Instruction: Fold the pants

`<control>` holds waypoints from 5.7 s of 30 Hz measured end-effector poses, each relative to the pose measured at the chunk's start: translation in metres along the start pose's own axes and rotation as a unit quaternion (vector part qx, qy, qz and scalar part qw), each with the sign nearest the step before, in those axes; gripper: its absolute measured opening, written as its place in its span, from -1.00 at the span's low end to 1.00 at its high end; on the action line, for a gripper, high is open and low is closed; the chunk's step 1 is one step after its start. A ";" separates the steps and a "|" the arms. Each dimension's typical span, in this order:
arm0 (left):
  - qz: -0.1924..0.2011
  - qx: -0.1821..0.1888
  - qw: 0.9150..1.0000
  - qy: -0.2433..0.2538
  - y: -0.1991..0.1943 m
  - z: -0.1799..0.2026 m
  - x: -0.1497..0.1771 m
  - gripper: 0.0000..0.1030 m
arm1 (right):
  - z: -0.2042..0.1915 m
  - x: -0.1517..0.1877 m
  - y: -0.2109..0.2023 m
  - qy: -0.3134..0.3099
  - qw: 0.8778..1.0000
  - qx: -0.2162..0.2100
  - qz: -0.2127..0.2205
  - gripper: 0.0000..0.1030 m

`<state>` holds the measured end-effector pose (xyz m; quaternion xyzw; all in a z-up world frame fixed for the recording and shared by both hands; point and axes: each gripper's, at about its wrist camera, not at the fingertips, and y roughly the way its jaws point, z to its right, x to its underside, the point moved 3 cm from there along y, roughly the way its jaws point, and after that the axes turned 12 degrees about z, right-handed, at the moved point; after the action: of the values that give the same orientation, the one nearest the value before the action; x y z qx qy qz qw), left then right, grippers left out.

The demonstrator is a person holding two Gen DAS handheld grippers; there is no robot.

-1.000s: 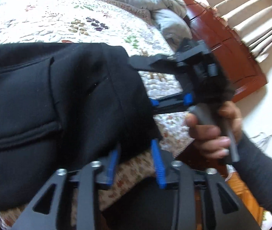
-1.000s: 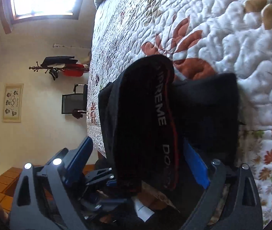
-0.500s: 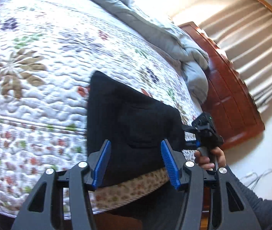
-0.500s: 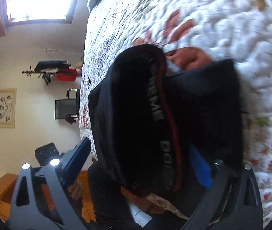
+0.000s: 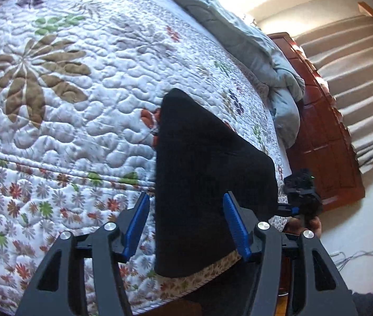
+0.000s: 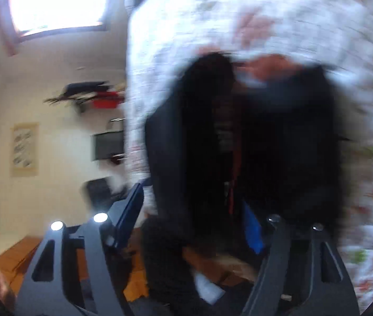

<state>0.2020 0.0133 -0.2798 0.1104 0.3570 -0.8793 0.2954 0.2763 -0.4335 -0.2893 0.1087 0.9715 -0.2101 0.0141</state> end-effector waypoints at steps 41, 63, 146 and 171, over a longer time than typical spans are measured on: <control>-0.018 0.104 0.994 0.032 0.038 0.057 0.006 0.34 | -0.008 0.041 -0.151 -0.095 0.975 0.114 0.164 -0.34; -0.006 -0.036 0.985 0.170 0.032 0.110 0.021 0.45 | 0.055 0.073 -0.109 -0.048 0.991 0.113 0.058 -1.00; -0.168 0.048 0.984 -0.016 0.105 0.025 0.019 0.18 | 0.043 0.001 -0.062 -0.042 0.990 0.134 0.019 0.05; 0.028 0.008 0.999 0.015 -0.030 -0.026 -0.187 -0.29 | -0.159 -0.108 0.156 -0.188 0.979 0.079 0.000 -0.39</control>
<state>0.3334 0.1306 -0.2061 0.1356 0.3510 -0.8717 0.3139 0.4189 -0.2518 -0.1993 0.0681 0.9318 -0.3030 0.1878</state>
